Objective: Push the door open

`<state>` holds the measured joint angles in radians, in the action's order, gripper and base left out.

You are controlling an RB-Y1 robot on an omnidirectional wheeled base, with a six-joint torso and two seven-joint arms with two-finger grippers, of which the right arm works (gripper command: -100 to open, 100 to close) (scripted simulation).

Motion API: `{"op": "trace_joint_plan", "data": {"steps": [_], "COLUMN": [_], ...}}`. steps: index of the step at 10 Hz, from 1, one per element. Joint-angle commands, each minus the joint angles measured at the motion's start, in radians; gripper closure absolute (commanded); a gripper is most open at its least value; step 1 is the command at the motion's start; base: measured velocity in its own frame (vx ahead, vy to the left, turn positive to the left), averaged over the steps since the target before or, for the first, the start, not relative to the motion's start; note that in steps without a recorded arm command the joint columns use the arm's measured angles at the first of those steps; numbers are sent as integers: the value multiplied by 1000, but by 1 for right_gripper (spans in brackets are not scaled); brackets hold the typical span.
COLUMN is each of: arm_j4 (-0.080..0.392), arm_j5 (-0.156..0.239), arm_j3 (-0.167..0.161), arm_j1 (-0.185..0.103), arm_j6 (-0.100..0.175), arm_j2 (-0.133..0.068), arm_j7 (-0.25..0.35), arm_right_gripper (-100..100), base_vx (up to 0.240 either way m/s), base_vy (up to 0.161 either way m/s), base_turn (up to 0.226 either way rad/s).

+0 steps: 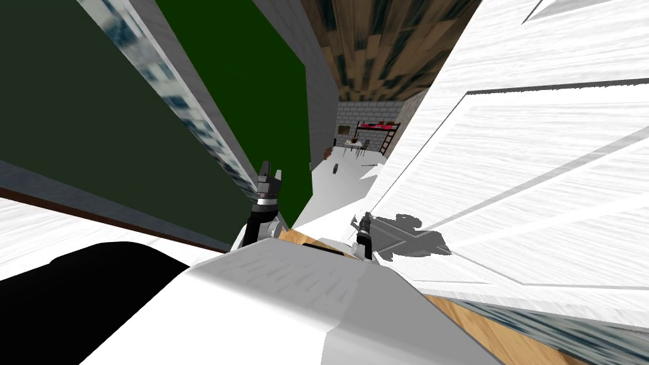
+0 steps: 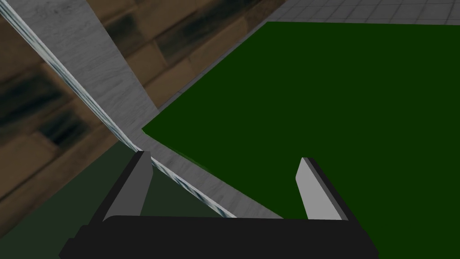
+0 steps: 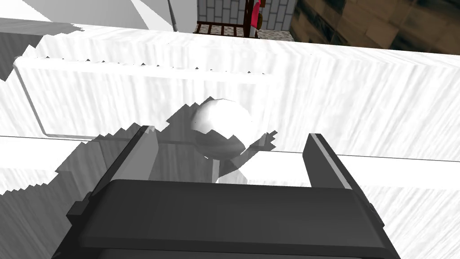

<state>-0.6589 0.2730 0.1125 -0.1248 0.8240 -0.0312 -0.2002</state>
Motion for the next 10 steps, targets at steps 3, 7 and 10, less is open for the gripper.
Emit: {"op": "trace_joint_plan", "data": {"steps": [3,7,10], "arm_j4": [-5,-5,-3], "arm_j5": [1,1,12], "arm_j3": [1,1,17], "arm_j1": [4,4,6], "arm_j6": [0,0,-2], "arm_j2": [7,7,-10], "arm_j7": [0,0,-6], "arm_right_gripper": [100,100,100], "base_vx": [68,-10,88], "base_vy": [-14,2,10], "base_turn": [7,2,-21]}}
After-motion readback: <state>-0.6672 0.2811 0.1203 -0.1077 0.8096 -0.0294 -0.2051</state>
